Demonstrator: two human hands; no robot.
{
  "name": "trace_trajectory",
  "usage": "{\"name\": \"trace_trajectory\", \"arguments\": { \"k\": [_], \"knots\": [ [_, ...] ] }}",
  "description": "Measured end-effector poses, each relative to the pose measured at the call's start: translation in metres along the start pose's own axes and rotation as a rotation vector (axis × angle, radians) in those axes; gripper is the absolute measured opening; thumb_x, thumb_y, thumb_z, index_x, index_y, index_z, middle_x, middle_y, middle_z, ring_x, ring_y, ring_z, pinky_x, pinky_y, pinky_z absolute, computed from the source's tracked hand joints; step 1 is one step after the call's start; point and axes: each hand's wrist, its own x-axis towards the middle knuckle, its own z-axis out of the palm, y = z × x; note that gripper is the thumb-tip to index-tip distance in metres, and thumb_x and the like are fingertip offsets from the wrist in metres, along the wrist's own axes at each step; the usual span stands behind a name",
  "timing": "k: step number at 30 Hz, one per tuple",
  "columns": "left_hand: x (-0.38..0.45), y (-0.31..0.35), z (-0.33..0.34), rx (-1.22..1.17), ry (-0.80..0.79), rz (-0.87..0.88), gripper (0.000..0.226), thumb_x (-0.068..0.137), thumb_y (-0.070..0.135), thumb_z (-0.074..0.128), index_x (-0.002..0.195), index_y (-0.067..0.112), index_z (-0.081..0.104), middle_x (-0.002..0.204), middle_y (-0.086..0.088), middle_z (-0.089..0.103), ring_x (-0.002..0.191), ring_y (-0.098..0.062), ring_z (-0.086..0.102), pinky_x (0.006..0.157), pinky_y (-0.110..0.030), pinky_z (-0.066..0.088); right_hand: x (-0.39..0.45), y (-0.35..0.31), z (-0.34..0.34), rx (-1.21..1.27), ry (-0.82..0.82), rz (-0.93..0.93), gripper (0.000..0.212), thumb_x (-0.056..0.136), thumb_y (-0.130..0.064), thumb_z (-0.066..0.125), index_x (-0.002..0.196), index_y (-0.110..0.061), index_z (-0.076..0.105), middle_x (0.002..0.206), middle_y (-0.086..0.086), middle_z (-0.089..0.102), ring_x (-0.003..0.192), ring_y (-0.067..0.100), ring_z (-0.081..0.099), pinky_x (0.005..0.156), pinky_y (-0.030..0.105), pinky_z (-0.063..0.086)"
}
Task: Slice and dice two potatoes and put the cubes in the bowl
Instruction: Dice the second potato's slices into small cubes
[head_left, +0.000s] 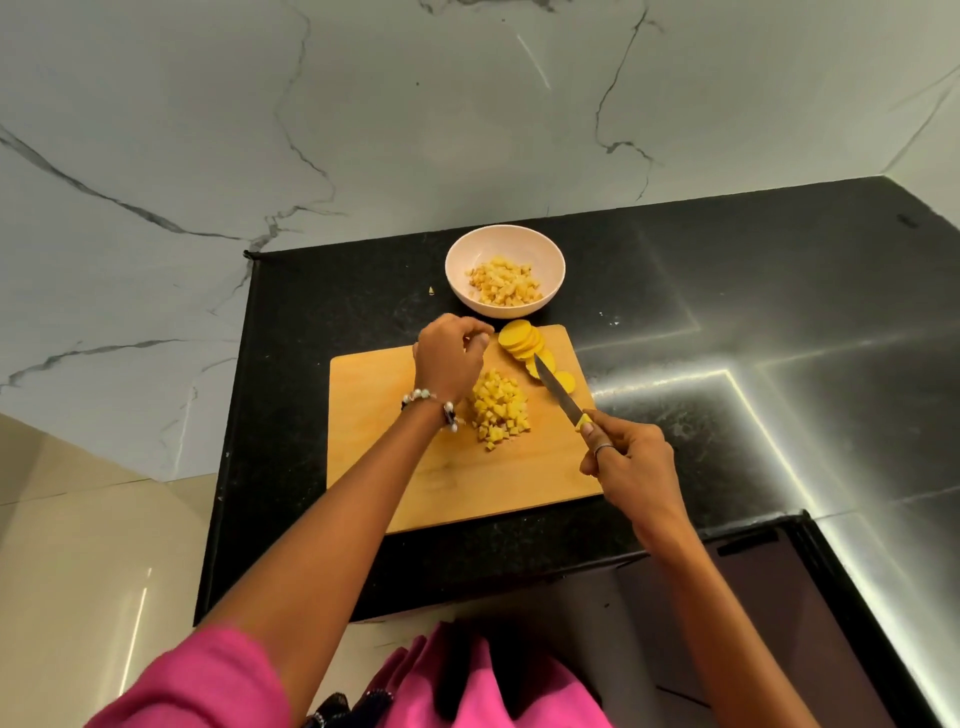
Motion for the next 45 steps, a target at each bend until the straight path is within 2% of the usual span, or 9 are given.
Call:
{"name": "trace_trajectory", "arguments": {
  "k": [3,7,12,18,23,26,38,42,45],
  "knots": [
    [0.023,0.009,0.011,-0.005,-0.117,-0.162,0.018,0.086,0.029,0.065,0.093,0.016,0.073,0.09,-0.003,0.071,0.087,-0.019,0.064,0.082,-0.042,0.053,0.008,0.005,-0.001,0.036,0.024,0.02,0.031,0.094,-0.03,0.055,0.122,-0.018,0.064,0.056,0.0,0.065,0.054,0.015,0.055,0.054,0.035,0.047],
    [0.037,0.017,0.034,0.123,-0.213,-0.287,0.038,0.081,0.052,0.065,0.071,0.015,0.063,0.078,-0.003,0.064,0.087,-0.024,0.06,0.083,-0.039,0.043,0.016,0.007,-0.002,0.063,0.031,0.026,0.032,0.095,-0.031,0.055,0.122,-0.018,0.064,0.058,0.002,0.066,0.053,0.016,0.057,0.053,0.035,0.046],
    [0.041,0.032,0.048,0.26,-0.212,-0.347,0.044,0.075,0.056,0.069,0.089,0.015,0.067,0.1,-0.007,0.065,0.11,-0.028,0.05,0.091,-0.043,0.032,0.02,0.004,-0.006,0.092,0.043,0.036,0.03,0.096,-0.026,0.054,0.123,-0.016,0.063,0.061,0.006,0.064,0.04,0.001,0.046,0.042,0.017,0.037],
    [0.042,0.028,0.05,0.102,-0.212,-0.517,0.046,0.067,0.053,0.076,0.092,0.017,0.065,0.103,-0.005,0.063,0.111,-0.028,0.047,0.083,-0.04,0.031,0.024,0.0,-0.006,0.072,0.026,0.02,0.028,0.096,-0.026,0.054,0.121,-0.018,0.063,0.061,0.005,0.064,0.041,0.003,0.046,0.041,0.019,0.039],
    [0.041,0.022,0.048,0.148,-0.197,-0.43,0.044,0.066,0.057,0.072,0.08,0.016,0.065,0.087,-0.003,0.065,0.1,-0.025,0.054,0.082,-0.04,0.026,0.027,0.002,0.0,0.046,0.007,0.019,0.028,0.095,-0.03,0.055,0.119,-0.021,0.065,0.058,0.001,0.065,0.055,0.014,0.054,0.053,0.046,0.054],
    [0.039,0.018,0.047,0.216,-0.185,-0.346,0.048,0.068,0.061,0.066,0.074,0.014,0.063,0.081,-0.003,0.065,0.091,-0.024,0.058,0.088,-0.044,0.028,0.026,0.002,0.002,0.042,-0.001,0.018,0.028,0.095,-0.031,0.055,0.119,-0.021,0.064,0.057,0.0,0.065,0.057,0.015,0.055,0.055,0.049,0.054],
    [0.031,0.02,0.02,0.192,-0.121,-0.281,0.044,0.076,0.056,0.058,0.067,0.014,0.062,0.068,0.0,0.06,0.081,-0.02,0.057,0.086,-0.043,0.027,0.021,0.0,0.003,0.05,0.029,0.016,0.03,0.094,-0.03,0.056,0.121,-0.018,0.064,0.058,0.002,0.065,0.053,0.016,0.05,0.055,0.046,0.052],
    [0.009,0.01,-0.008,0.229,-0.031,-0.262,0.044,0.077,0.059,0.054,0.07,0.017,0.064,0.072,0.001,0.06,0.091,-0.022,0.053,0.078,-0.04,0.023,0.02,-0.005,0.011,0.042,0.029,-0.028,0.031,0.095,-0.028,0.056,0.122,-0.017,0.063,0.058,0.002,0.065,0.043,0.003,0.043,0.046,0.029,0.041],
    [-0.021,-0.005,-0.027,0.485,-0.008,-0.237,0.05,0.079,0.062,0.048,0.081,0.017,0.068,0.083,-0.002,0.061,0.1,-0.024,0.048,0.08,-0.042,0.023,0.014,-0.015,0.023,-0.003,0.003,-0.101,0.028,0.096,-0.026,0.054,0.122,-0.021,0.063,0.058,0.003,0.065,0.041,0.0,0.045,0.046,0.016,0.036]
  ]
}}
